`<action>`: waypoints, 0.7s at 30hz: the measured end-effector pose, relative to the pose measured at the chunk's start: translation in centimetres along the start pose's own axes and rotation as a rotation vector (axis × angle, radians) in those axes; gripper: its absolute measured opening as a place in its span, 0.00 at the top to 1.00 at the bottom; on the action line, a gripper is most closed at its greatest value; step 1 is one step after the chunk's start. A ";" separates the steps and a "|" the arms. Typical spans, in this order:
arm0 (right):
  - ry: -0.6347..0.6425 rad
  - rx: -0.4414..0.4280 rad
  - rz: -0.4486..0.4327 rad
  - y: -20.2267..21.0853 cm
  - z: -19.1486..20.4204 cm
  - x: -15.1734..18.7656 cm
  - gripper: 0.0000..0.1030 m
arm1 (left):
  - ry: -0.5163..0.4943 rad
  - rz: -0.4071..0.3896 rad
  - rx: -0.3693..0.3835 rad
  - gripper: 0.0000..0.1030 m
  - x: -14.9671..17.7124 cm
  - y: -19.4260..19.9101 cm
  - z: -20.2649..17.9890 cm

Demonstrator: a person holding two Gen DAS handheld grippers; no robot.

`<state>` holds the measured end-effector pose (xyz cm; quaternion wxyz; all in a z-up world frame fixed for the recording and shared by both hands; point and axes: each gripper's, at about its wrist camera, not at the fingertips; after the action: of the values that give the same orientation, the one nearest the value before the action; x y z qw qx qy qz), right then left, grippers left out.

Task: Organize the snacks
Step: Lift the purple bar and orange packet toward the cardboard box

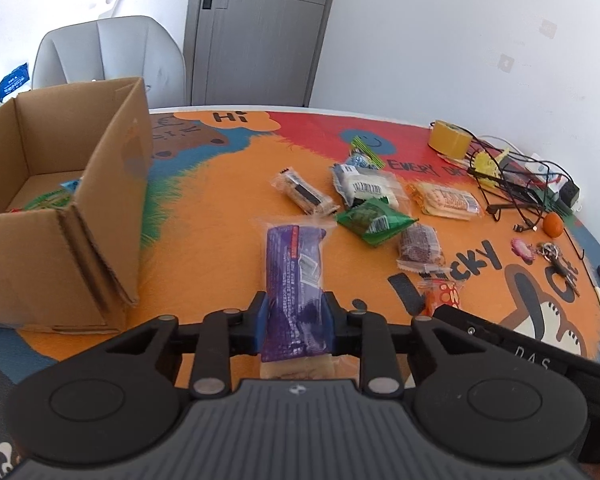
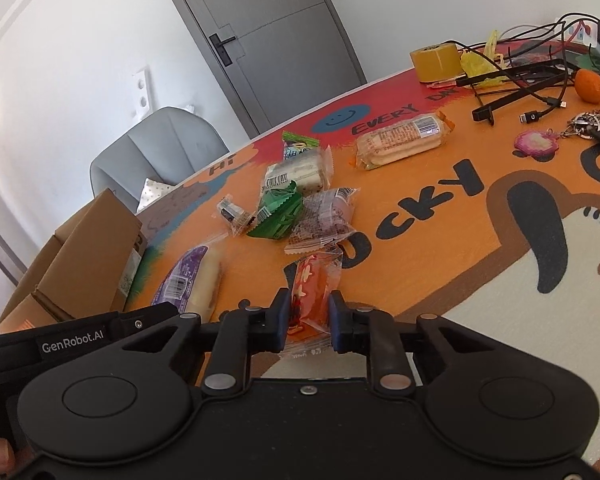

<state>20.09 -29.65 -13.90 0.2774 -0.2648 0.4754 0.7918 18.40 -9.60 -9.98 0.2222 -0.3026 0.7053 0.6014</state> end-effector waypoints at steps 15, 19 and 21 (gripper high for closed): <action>0.095 0.096 -0.027 -1.0 1.2 -0.2 0.63 | -0.027 0.019 -0.055 0.59 0.6 -2.7 -1.0; 0.124 0.124 -0.035 -1.2 1.7 0.0 0.67 | -0.032 0.008 -0.059 0.68 0.6 -2.5 -1.0; 0.116 0.135 -0.039 -1.1 1.7 0.1 0.73 | -0.037 0.007 -0.055 0.70 0.6 -2.3 -1.1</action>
<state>20.57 -27.68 -13.97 0.2817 -0.3002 0.5377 0.7358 19.61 -10.95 -11.85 0.2247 -0.2951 0.6852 0.6268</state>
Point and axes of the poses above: each gripper's, at about its wrist camera, not at the fingertips, and y roughly against the way its jaws point, z to its left, x to its underside, and after that the axes turned 5 degrees about z, right-handed
